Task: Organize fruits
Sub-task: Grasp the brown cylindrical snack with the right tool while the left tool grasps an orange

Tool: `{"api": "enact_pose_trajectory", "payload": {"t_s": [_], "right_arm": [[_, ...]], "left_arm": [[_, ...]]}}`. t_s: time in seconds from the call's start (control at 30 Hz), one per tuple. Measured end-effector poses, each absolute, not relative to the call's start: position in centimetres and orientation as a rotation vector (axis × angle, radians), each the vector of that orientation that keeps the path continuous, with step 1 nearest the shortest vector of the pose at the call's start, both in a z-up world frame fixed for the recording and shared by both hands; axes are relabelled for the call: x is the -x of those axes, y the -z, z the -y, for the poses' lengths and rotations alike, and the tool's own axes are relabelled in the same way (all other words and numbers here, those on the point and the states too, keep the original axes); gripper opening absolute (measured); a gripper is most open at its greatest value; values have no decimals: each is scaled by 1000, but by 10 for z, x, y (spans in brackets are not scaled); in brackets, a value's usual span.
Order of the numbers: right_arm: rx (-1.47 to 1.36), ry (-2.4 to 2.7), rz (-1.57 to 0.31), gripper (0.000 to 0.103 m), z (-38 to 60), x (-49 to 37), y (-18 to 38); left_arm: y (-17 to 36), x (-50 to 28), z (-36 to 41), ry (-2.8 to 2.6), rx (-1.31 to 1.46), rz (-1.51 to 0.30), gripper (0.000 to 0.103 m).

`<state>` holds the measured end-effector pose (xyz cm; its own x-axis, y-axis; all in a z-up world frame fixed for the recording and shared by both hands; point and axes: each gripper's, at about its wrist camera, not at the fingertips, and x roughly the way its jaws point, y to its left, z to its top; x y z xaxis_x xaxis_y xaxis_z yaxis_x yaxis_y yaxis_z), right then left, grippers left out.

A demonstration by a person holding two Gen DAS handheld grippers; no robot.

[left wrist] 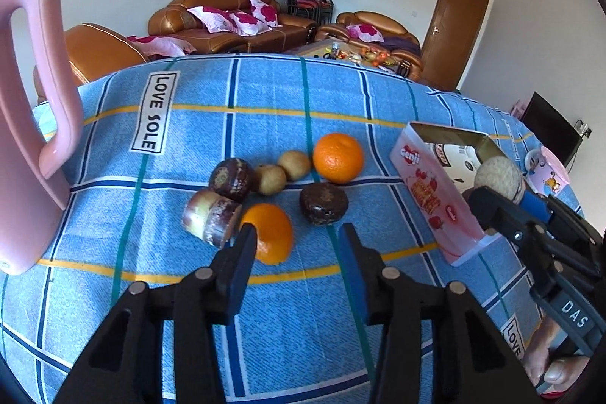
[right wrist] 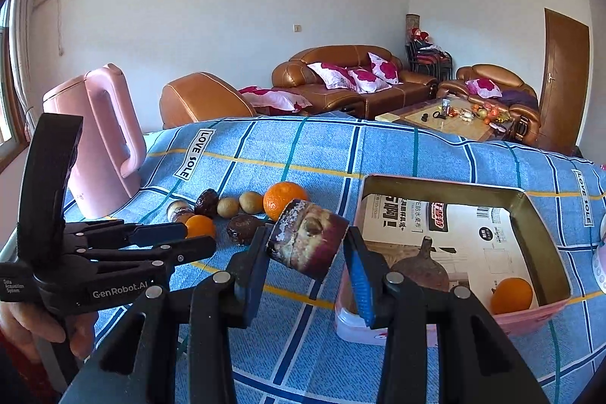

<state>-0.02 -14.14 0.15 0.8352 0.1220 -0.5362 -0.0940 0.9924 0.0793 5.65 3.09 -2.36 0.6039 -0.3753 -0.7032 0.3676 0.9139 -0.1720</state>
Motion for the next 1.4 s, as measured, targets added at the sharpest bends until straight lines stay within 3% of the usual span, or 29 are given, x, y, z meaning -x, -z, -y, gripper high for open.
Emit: {"api": "enact_pose_trajectory", "payload": {"t_s": [0.53, 0.67, 0.77, 1.03, 1.4], "right_arm": [[-84, -116, -571, 42, 147, 0, -4], [-80, -106, -565, 42, 148, 0, -4], [-74, -99, -568, 42, 148, -1, -2], [-48, -80, -485, 42, 152, 5, -8], [20, -37, -455, 42, 143, 4, -5]], "left_arm": [[50, -84, -18, 316, 37, -894, 50], [52, -83, -21, 313, 30, -899, 35], [50, -80, -31, 335, 82, -889, 34], [6, -41, -47, 190, 46, -545, 34], [6, -30, -37, 87, -7, -494, 34]]}}
